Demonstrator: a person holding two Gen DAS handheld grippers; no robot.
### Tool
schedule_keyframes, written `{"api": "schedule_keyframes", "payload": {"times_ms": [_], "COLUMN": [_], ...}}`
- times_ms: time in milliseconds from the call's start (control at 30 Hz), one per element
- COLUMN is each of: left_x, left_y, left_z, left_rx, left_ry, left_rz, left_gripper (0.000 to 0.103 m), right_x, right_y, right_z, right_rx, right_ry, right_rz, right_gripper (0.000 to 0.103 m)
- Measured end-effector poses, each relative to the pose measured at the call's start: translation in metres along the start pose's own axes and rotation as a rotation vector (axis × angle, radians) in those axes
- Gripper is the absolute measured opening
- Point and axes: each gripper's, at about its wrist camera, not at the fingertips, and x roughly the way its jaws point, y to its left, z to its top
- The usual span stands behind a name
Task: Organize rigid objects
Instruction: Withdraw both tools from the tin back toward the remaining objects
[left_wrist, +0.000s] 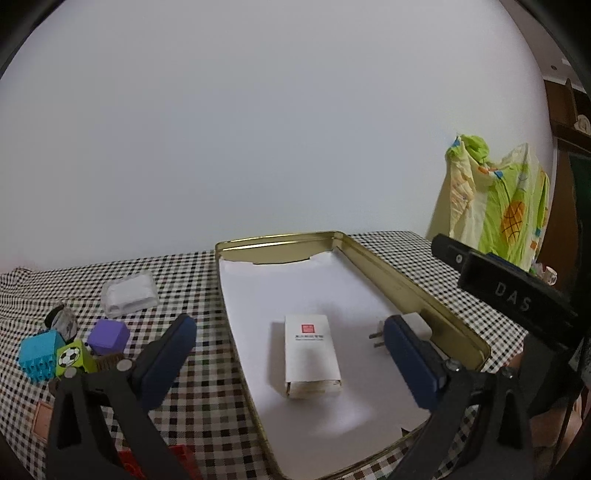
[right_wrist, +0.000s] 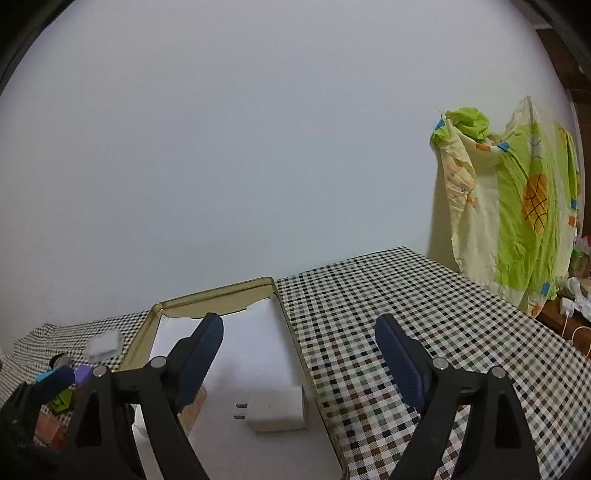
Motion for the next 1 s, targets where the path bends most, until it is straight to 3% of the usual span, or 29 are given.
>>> {"api": "schedule_keyframes", "payload": {"times_ms": [233, 500, 833, 1000], "left_x": [-0.002, -0.013, -0.020, -0.029], "left_y": [-0.003, -0.003, 0.008, 0.007], "left_z": [-0.002, 0.000, 0.004, 0.008], "left_rx": [0.014, 0.037, -0.019, -0.016], "left_ry": [-0.006, -0.073, -0.095, -0.118], "left_rz": [0.002, 0.044, 0.054, 0.050], "left_gripper": [0.102, 0.102, 0.102, 0.102], "right_x": [0.011, 0.006, 0.021, 0.009], "right_y": [0.007, 0.007, 0.007, 0.015], "right_z": [-0.003, 0.001, -0.007, -0.008], "right_rx": [-0.006, 0.062, 0.109, 0.076], "right_ry": [0.044, 0.018, 0.050, -0.025], "right_rz": [-0.023, 0.010, -0.027, -0.093], "right_gripper": [0.086, 0.086, 0.086, 0.086]}}
